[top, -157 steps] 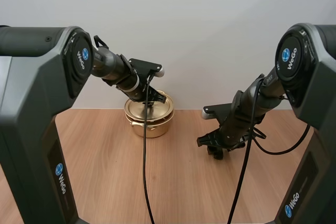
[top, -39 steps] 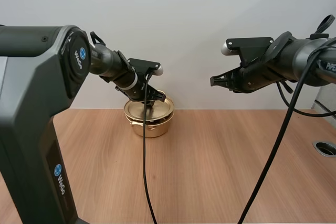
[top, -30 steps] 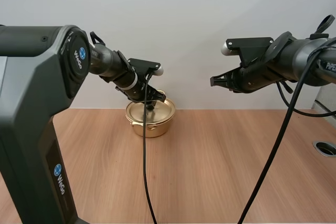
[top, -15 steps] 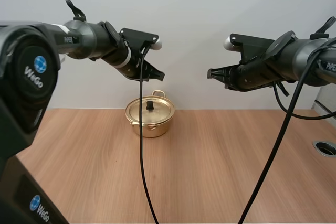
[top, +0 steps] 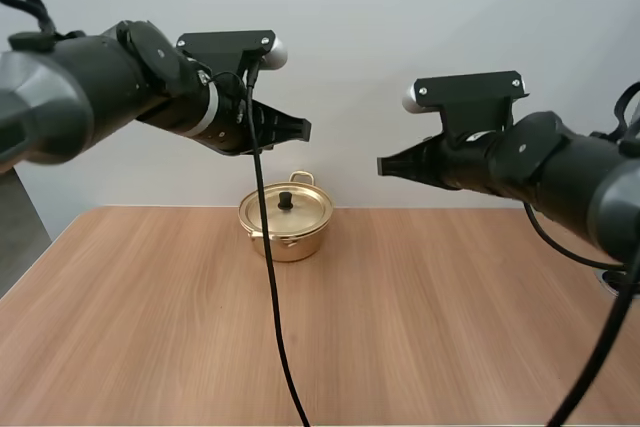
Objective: Open the pot, put the car inside, and close it
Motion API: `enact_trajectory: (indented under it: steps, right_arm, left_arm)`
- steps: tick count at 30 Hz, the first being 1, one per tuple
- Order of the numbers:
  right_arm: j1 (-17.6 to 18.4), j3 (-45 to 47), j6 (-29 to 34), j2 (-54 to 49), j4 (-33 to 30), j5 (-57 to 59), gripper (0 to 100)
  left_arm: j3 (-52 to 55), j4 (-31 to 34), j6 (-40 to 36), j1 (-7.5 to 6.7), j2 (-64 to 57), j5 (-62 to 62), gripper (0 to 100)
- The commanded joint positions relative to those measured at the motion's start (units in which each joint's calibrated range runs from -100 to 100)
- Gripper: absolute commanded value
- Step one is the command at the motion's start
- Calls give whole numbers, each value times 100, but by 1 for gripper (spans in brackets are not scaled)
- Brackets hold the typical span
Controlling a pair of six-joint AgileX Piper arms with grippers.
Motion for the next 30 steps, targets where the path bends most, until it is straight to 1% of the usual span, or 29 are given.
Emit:
enact_trajectory:
  steps: [1, 5, 8, 11, 14, 17, 19, 22, 24, 27, 30]
  right_arm:
    - [3, 942, -1, -718, -275, -634, 0]
    - [3, 1917, -1, -1730, -232, -1585, 0]
    - [3, 2484, -48, -2405, -481, -1689, 0]
    - [3, 2895, -48, -3009, -529, -1689, 0]
    - [3, 3214, -48, -3560, -529, -1689, 0]
    - [3, 3527, -48, -3937, -565, -1668, 0]
    - [3, 3736, -48, -4107, -644, -1668, 0]
    - [3, 4024, -48, -4301, -751, -1698, 0]
    - [3, 4024, -48, -4325, -751, -1698, 0]
    - [3, 4024, -48, -4325, -740, -1165, 0]
    - [11, 4024, -48, -4325, -555, -772, 0]
  left_arm:
    - [2670, -8, 142, 36, -1149, -5387, 0]
    - [3948, -18, 142, 149, -2240, -6232, 0]
    - [4714, -18, 142, 176, -3378, -6293, 0]
    - [5314, -18, 142, 176, -4465, -6233, 0]
    - [5691, -18, 142, 176, -5451, -6233, 0]
    - [5802, -18, 142, 168, -6258, -6233, 0]
    - [5807, -18, 142, 163, -6518, -6233, 0]
    - [5807, -18, 142, 152, -6518, -6546, 0]
    - [5807, -18, 142, 152, -6518, -6568, 0]
    - [5807, -18, 142, 152, -6518, -6568, 0]
    - [5807, -18, 142, 152, -6518, -6568, 0]
